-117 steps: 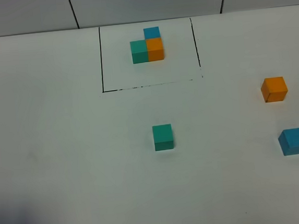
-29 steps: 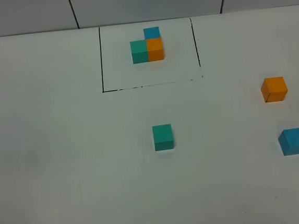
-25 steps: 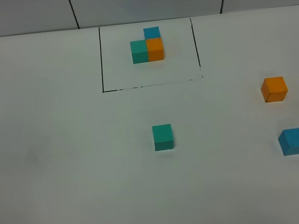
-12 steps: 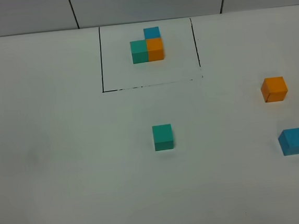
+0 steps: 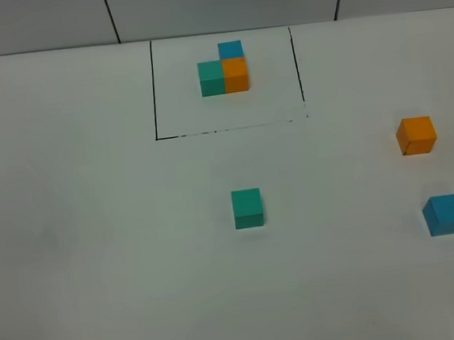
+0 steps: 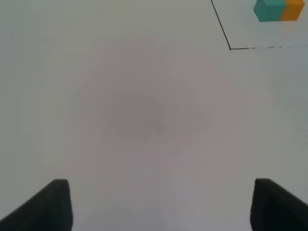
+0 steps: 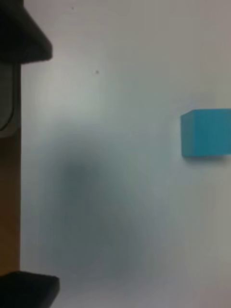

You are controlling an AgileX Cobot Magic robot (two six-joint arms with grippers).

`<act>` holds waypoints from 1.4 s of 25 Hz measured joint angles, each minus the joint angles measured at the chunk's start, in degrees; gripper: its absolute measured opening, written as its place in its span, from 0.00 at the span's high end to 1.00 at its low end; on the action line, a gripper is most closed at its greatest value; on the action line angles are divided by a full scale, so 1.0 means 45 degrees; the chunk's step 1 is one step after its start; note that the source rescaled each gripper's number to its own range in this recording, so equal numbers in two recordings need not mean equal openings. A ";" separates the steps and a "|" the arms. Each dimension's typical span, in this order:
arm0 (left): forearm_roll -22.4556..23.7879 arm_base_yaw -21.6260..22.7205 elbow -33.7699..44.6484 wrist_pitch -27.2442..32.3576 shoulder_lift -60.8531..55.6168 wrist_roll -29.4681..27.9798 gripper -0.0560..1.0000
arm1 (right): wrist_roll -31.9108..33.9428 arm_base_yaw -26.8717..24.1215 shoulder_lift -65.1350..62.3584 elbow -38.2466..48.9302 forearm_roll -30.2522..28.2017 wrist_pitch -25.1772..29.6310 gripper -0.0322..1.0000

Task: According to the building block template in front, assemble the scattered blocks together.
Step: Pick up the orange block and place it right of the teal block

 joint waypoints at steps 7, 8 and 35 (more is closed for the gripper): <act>0.0000 0.0000 0.0000 0.0000 0.0000 0.0000 0.30 | -0.0384 0.0000 0.3792 -0.0810 0.0000 -0.2068 0.07; 0.0000 0.0000 0.0000 0.0000 0.0000 0.0000 0.30 | -0.0398 0.0000 0.4257 -0.0868 0.0000 -0.2406 0.06; 0.0000 0.0000 0.0000 0.0000 0.0000 0.0000 0.30 | -0.0900 0.0000 0.9476 -0.2050 0.0251 -0.5146 0.03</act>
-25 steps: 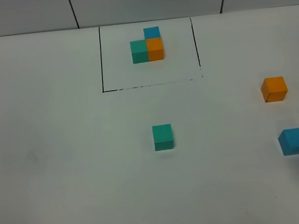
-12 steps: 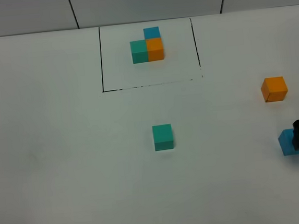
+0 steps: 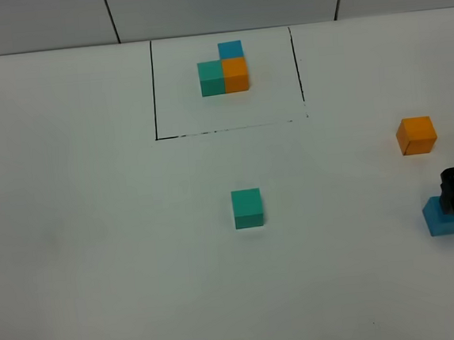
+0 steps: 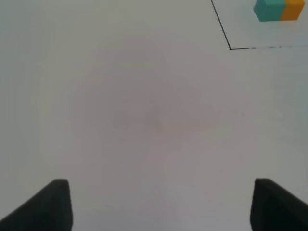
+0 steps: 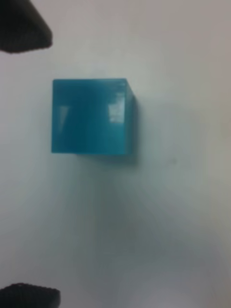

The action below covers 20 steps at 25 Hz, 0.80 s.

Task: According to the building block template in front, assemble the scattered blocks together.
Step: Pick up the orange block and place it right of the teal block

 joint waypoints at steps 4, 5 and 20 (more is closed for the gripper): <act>0.0000 0.0000 0.0000 0.0000 0.0000 0.0000 0.30 | 0.0000 0.0000 0.0115 -0.0428 0.0004 0.0102 0.03; 0.0000 0.0000 0.0000 0.0000 0.0000 0.0000 0.30 | 0.0000 0.0000 0.0191 -0.0521 0.0004 0.0119 0.03; 0.0000 0.0000 0.0000 0.0000 0.0000 0.0000 0.30 | -0.0299 0.0897 0.3030 -0.3736 -0.0252 0.0341 0.03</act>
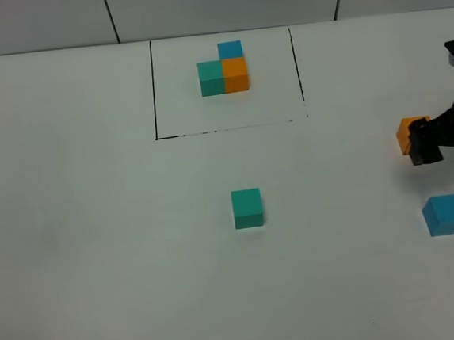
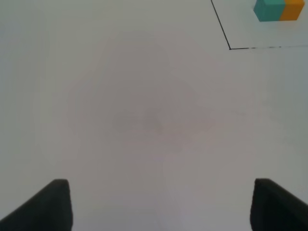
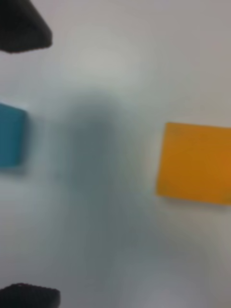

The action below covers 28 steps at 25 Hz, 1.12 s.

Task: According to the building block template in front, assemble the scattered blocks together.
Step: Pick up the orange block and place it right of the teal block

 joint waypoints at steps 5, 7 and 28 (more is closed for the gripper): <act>0.0000 0.0000 0.0000 0.0000 0.0000 0.0000 0.30 | 0.0000 0.0463 0.2084 -0.2326 -0.0096 0.0701 0.03; 0.0000 0.0000 0.0000 0.0000 0.0000 0.0000 0.30 | 0.0016 0.0496 0.2789 -0.3084 -0.0269 0.1169 0.03; 0.0000 0.0000 0.0000 0.0000 0.0000 0.0000 0.30 | 0.1696 0.0318 0.4127 -0.4380 -0.1951 0.1143 0.03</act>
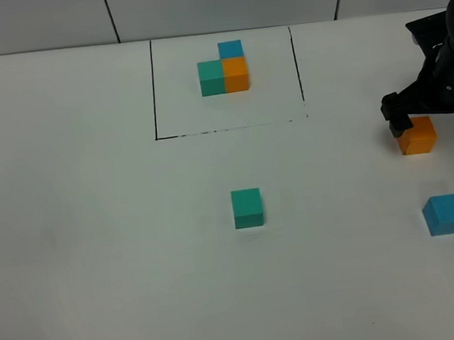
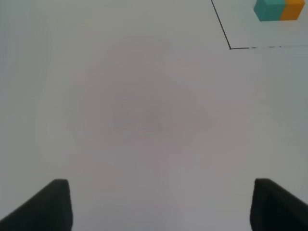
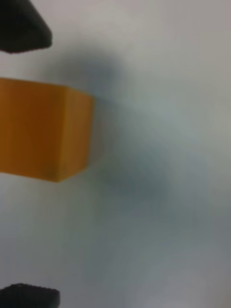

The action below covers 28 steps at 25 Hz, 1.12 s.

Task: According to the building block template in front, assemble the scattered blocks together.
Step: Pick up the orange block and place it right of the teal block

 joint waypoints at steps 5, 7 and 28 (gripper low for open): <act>0.0000 0.0000 0.0000 0.0000 0.0000 0.0000 0.30 | -0.0066 -0.0280 0.0595 0.0000 0.0456 -0.0133 0.04; 0.0000 0.0000 0.0000 0.0000 0.0000 0.0000 0.30 | -0.0231 -0.0321 0.0720 0.0000 0.0787 -0.0160 0.09; 0.0000 0.0000 0.0000 0.0000 0.0000 0.0000 0.30 | -0.5215 0.0934 0.0010 -0.0013 0.1488 0.2421 0.94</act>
